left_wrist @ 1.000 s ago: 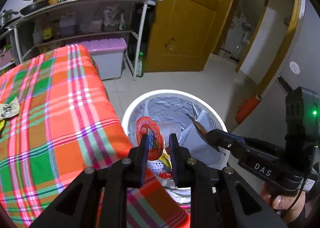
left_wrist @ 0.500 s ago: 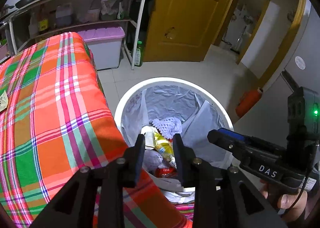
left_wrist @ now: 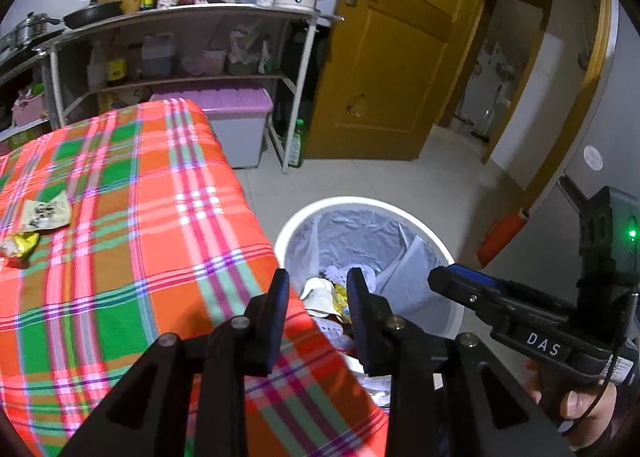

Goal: Collect trash
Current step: 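Move both tools back over the table toward the yellow bag and white sachet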

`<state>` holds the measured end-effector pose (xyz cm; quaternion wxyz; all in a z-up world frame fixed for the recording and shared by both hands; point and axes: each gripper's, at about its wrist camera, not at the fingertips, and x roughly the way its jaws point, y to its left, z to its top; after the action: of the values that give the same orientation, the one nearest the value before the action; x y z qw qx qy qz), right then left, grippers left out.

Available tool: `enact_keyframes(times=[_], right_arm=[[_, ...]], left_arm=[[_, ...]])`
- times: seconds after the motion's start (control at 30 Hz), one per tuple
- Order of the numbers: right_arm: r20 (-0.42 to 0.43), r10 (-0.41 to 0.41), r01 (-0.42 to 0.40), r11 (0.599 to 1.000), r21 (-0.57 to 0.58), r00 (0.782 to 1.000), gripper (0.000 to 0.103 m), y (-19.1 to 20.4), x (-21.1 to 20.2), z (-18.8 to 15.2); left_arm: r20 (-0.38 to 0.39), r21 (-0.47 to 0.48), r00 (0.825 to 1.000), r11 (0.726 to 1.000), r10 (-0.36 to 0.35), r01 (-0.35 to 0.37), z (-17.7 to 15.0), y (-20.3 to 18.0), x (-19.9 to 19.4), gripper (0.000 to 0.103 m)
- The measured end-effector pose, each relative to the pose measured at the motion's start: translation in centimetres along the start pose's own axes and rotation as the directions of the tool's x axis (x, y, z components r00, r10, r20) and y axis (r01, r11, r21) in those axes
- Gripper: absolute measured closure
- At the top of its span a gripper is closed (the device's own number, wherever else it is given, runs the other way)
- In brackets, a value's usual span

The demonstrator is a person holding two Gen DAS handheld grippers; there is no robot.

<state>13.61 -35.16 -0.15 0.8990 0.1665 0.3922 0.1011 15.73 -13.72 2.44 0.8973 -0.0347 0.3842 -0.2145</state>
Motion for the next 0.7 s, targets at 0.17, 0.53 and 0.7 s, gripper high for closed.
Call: enact_keyframes(times=[0.17, 0.53, 0.7], right_arm=[[0.0, 0.034, -0.034, 0.998, -0.055, 0.999, 0.069, 3.1, 0.1, 0.3], [-0.037, 0.097, -0.102, 0.981, -0.166, 0.995, 0.066, 10.0, 2.3, 0.4], [-0.07, 0.125, -0.137, 0.966, -0.219, 0.99, 0.065, 13.2, 4.2, 0.6]], left_arm=[[0.036, -0.03, 0.999, 0.999, 0.026, -0.025, -0.1, 2.0, -2.0, 0.072], [0.087, -0.116, 0.988, 0.986, 0.126, -0.116, -1.1, 8.8, -5.4, 0.063], [0.087, -0.167, 0.974, 0.967, 0.208, -0.192, -1.5, 13.7, -6.6, 0.059]])
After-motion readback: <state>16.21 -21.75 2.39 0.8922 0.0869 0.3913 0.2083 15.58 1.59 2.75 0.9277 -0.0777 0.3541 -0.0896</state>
